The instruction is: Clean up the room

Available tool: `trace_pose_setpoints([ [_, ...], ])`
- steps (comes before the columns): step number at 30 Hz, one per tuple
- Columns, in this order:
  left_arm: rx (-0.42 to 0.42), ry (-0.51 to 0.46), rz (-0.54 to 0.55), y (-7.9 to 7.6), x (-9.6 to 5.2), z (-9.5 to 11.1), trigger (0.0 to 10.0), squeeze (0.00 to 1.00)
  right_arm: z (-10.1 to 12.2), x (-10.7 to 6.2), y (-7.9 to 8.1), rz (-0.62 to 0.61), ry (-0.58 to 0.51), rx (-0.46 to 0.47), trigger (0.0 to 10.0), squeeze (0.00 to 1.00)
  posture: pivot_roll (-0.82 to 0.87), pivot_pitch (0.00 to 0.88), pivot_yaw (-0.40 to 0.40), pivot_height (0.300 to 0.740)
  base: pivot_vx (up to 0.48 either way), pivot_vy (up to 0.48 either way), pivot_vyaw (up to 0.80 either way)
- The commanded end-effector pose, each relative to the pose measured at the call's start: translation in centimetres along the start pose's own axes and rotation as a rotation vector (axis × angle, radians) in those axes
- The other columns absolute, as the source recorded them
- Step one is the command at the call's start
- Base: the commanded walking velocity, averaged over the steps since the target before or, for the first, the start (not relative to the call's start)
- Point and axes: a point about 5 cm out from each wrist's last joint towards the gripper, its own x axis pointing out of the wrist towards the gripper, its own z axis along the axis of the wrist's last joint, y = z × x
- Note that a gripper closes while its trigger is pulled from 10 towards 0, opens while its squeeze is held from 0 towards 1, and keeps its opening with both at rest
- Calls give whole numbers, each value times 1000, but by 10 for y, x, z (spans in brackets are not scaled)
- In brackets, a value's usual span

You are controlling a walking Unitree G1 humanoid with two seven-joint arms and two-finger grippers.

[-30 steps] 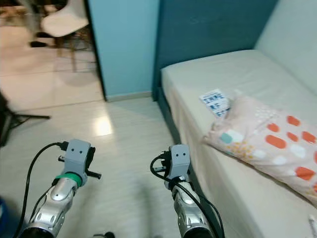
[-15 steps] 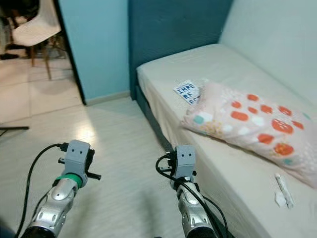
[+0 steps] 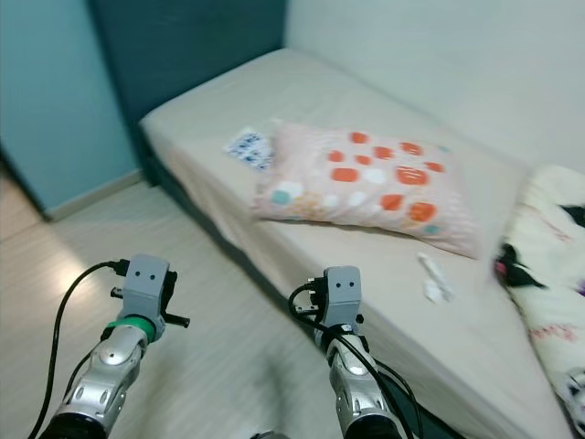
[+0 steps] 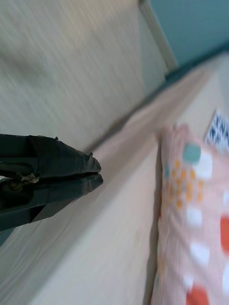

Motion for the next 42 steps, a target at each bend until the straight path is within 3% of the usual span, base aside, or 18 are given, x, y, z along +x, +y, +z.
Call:
trace_pose_setpoints([
  [1,4,35,-1,-2,-4,-10,10000,0,-4,-2,-2,-8,13,14,10000,0,-12,34,13,740,0,0,-750],
  [33,-5,8,-3,-2,0,-4,10000,0,3,2,0,3,-12,45,10000,0,-8,36,13,740,0,0,-722],
  [42,15,-14,43,4,1,-2,10000,0,12,5,5,44,-55,13,10000,0,-6,27,12,740,224,0,-122],
])
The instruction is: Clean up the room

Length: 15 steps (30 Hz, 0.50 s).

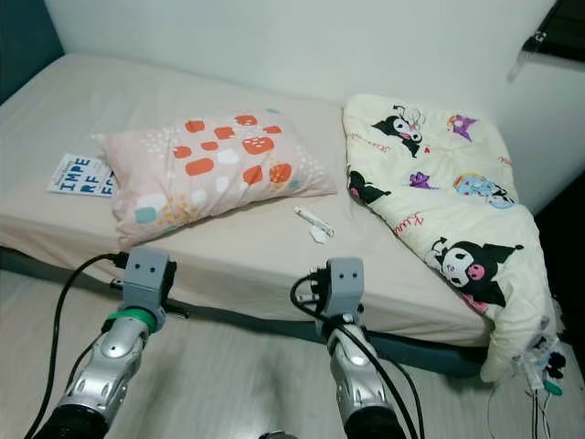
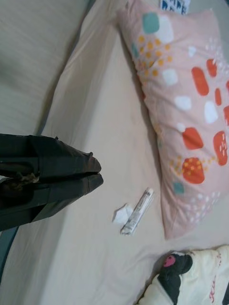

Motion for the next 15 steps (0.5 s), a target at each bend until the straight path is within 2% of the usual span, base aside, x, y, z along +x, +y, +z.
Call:
trace_pose_setpoints([
  [1,9,18,3,-1,-2,-6,10000,0,-3,-2,0,9,9,0,10000,0,-6,27,12,740,435,0,0],
  [8,9,15,7,0,-1,-6,10000,0,0,-1,3,30,-7,0,10000,0,-6,22,11,740,454,0,0],
  [15,11,14,15,1,-1,-6,10000,0,-2,-2,2,36,13,-41,10000,0,-5,18,10,740,453,0,0],
])
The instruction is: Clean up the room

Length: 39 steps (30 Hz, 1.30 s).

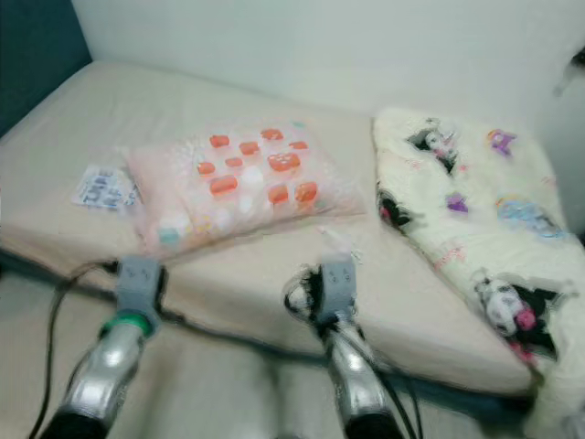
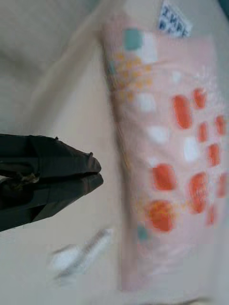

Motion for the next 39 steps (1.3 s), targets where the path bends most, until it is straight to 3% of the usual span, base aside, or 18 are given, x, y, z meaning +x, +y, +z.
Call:
trace_pose_setpoints([
  [1,13,45,28,9,-6,-12,10000,0,-5,-1,10,25,15,2,10000,0,-5,19,10,740,450,0,0],
  [14,11,48,34,10,-6,-13,10000,0,-6,-1,8,13,20,32,10000,0,-7,28,12,740,433,0,0],
  [20,32,71,-2,6,-9,-19,10000,0,-8,-3,5,-3,30,41,10000,0,-9,32,14,740,0,0,0],
  [39,-31,134,-75,-4,-16,-30,10000,0,-10,-5,2,-27,35,62,10000,0,-11,40,18,740,0,0,0],
])
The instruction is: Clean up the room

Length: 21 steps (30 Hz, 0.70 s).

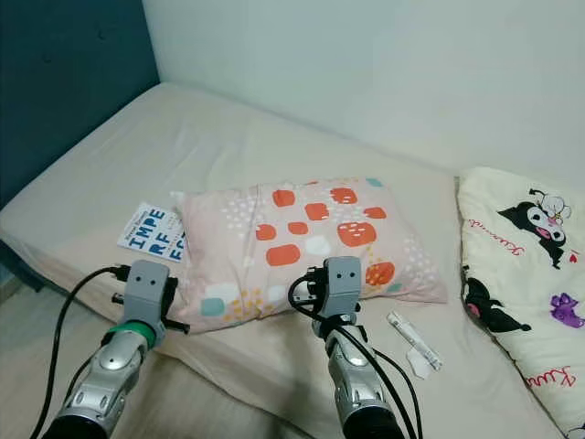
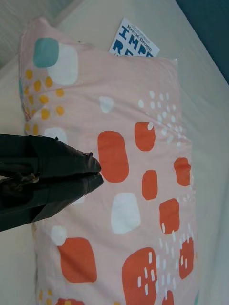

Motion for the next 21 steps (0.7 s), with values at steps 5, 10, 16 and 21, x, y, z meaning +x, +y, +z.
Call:
trace_pose_setpoints([
  [5,-47,33,-30,-4,-2,-6,10000,0,-6,-5,-5,-30,19,12,10000,0,-11,49,21,740,0,0,0],
  [10,-65,30,-35,-2,-3,-6,10000,0,-5,-6,-6,-39,11,5,10000,0,-10,52,21,740,0,0,0],
  [16,-60,26,-26,-2,-3,-5,10000,0,-5,-5,-7,-44,14,0,10000,0,-8,52,19,731,0,0,0],
  [21,-59,24,-28,-2,-2,-4,10000,0,-4,-5,-7,-44,8,1,10000,0,-11,50,20,711,0,0,0],
])
